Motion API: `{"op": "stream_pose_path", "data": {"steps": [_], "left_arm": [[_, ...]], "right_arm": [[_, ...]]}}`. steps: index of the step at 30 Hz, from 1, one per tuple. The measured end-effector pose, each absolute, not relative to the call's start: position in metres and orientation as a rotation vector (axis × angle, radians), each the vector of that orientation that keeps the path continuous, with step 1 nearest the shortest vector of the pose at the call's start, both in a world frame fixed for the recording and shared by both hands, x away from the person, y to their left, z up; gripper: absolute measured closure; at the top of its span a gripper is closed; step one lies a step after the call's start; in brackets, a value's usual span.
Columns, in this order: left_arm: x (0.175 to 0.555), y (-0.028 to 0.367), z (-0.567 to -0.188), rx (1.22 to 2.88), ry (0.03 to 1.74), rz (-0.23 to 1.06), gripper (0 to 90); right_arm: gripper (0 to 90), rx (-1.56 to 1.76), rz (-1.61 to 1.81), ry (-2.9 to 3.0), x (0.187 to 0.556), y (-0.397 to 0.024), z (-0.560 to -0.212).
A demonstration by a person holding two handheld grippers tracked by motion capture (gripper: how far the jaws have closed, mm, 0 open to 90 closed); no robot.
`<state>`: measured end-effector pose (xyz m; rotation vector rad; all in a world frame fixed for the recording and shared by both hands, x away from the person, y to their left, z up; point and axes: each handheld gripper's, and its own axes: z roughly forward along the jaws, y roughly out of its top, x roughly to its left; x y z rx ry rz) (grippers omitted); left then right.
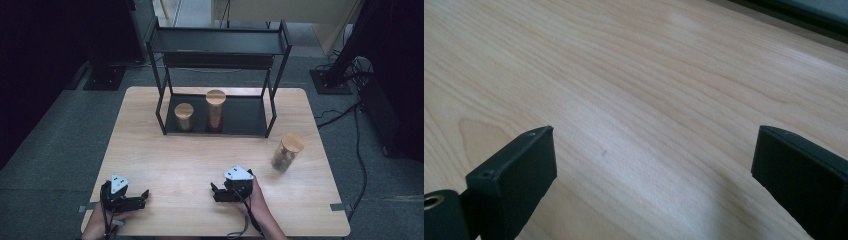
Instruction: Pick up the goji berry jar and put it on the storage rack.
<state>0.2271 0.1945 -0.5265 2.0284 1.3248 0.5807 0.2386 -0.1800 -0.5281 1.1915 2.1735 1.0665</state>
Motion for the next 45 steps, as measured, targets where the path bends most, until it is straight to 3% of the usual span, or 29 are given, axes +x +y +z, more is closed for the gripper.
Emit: {"op": "stream_pose_path", "data": {"steps": [45], "left_arm": [[0.227,0.194,-0.527,2.027,1.326,0.582,0.0]], "right_arm": [[3.9,1.233,1.065,2.130,0.211,-0.258,-0.529]]}}
